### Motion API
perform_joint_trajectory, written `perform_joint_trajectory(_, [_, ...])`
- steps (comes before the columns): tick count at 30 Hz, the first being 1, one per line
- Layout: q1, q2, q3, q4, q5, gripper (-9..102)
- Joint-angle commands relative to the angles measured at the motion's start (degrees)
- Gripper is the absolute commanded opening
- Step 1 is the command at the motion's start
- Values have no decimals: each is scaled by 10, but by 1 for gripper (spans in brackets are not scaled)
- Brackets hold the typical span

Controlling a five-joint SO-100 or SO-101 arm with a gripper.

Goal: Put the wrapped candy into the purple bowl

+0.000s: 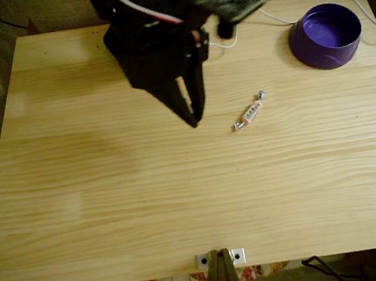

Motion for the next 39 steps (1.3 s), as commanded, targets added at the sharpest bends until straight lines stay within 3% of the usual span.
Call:
perform_joint_trajectory(1, [-50,-41,-89,30,-50,3])
perform_joint_trajectory(12, [-110,-142,-119,18,-236,8])
perform_joint_trajectory(21, [-155,-209,-168,22,-359,21])
perform_joint_trajectory(33, [-221,-318,-236,-18,-446,23])
perform_joint_trajectory(39, [-222,-379,-274,14,-475,24])
